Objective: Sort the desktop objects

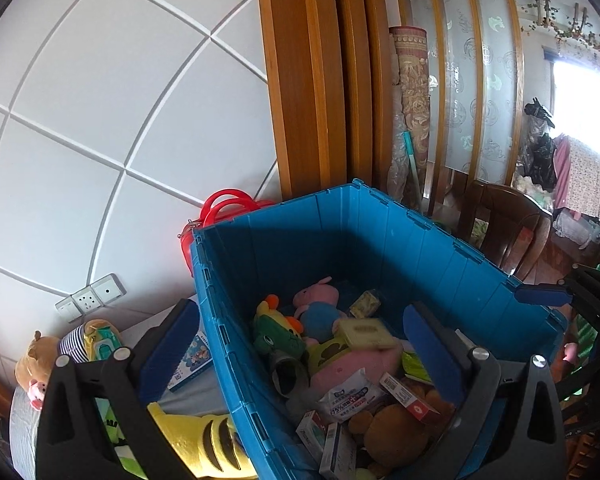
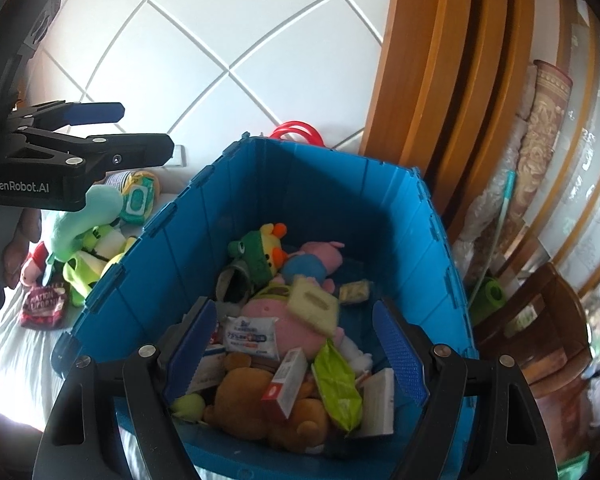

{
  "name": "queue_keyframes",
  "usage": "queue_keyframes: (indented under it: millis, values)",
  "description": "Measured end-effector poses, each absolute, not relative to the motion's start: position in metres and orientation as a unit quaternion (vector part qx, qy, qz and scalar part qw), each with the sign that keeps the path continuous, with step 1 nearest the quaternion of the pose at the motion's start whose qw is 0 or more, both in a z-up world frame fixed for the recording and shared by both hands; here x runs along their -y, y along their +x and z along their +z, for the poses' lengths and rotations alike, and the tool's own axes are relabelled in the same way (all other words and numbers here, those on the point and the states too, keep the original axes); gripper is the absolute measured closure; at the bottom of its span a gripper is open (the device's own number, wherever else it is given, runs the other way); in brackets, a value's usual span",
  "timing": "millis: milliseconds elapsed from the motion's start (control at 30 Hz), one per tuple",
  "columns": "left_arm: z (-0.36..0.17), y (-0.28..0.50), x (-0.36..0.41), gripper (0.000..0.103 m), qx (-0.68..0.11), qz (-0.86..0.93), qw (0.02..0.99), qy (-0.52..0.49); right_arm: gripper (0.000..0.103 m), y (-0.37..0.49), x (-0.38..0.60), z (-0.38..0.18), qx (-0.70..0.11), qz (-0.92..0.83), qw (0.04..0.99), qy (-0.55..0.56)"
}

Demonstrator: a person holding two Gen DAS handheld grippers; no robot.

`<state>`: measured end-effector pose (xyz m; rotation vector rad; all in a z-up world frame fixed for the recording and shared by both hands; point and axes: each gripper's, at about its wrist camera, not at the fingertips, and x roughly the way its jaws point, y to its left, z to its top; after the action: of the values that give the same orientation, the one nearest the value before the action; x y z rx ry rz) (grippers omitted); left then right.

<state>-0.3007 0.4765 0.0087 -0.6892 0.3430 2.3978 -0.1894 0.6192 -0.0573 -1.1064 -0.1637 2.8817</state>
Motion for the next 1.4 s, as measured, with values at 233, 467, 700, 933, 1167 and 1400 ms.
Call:
queue_keyframes:
  millis: [233,467,700,933,1167,1400]
  values:
    - [0.007,-0.29,-0.462,0.0,-0.126,0.909,0.298,-0.265,0.022,-0.189,-0.617,-0.057,0.047,0.934,0.02,-0.353]
    - [0.006,-0.273,-0.432,0.0,-0.118,0.911,0.298,-0.261,0.022,-0.181,-0.595,-0.053,0.05,0.936,0.022,-0.348]
    - [0.005,-0.252,-0.364,0.0,-0.095,0.918,0.284,-0.259,0.022,-0.172,-0.539,-0.045,0.071,0.937,0.012,-0.343]
    - [0.004,-0.215,-0.267,0.0,-0.078,0.93,0.253,-0.255,0.022,-0.154,-0.448,-0.034,0.087,0.94,-0.006,-0.33]
    - [0.002,-0.17,-0.165,0.0,-0.071,0.944,0.199,-0.255,0.014,-0.131,-0.35,-0.032,0.085,0.942,-0.024,-0.324]
    - [-0.005,-0.125,-0.085,0.0,-0.054,0.948,0.143,-0.278,0.013,-0.097,-0.265,-0.039,0.083,0.937,-0.046,-0.335]
